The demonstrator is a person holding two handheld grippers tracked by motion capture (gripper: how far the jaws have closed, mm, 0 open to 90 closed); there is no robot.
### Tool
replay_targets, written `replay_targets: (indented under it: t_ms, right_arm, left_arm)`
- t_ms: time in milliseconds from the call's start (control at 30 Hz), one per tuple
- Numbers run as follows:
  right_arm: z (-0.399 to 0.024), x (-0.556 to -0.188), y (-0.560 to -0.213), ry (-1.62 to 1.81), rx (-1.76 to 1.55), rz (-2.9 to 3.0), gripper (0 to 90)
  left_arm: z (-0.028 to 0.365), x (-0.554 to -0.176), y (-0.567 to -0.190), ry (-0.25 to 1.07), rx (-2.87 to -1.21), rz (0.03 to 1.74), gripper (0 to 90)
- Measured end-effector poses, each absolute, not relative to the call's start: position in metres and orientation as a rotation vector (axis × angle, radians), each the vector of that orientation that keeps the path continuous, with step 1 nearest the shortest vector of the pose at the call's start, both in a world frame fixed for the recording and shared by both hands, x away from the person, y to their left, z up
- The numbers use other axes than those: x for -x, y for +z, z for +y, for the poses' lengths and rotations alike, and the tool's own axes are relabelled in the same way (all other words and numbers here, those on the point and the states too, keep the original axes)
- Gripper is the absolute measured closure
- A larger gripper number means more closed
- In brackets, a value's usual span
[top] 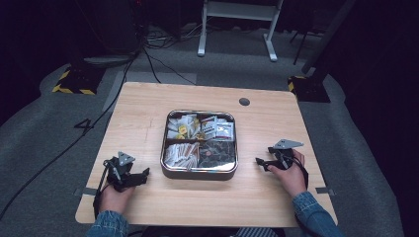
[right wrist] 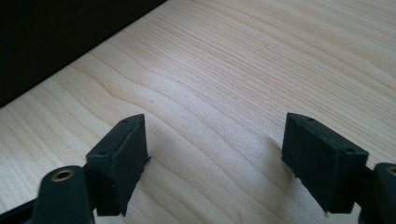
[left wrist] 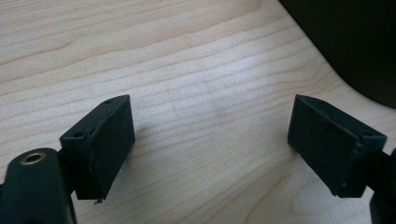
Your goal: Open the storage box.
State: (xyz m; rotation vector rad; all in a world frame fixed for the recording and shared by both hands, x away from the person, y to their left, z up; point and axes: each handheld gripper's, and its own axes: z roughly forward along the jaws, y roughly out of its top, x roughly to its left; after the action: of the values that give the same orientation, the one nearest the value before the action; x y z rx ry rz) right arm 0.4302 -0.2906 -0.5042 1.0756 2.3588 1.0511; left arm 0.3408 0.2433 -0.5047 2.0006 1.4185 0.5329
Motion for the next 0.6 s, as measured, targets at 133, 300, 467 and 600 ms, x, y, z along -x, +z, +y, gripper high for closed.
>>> replay_targets:
  t_ms: [133,300,467,600]
  right_arm:
    - [-0.286,-0.428,-0.500,1.047,-1.060,2.397,29.6]
    - [-0.277,-0.425,-0.489,1.099,-1.031,2.414,31.1]
    - [-0.261,-0.424,-0.463,1.155,-0.994,2.465,35.1]
    - [-0.247,-0.427,-0.449,1.190,-0.945,2.498,34.9]
  left_arm:
    - [0.243,-0.344,-0.500,0.503,-2.057,1.409,17.9]
    - [0.242,-0.346,-0.497,0.480,-2.086,1.391,24.1]
    - [0.243,-0.346,-0.493,0.425,-2.090,1.364,28.9]
    - [0.242,-0.343,-0.484,0.373,-2.063,1.339,32.2]
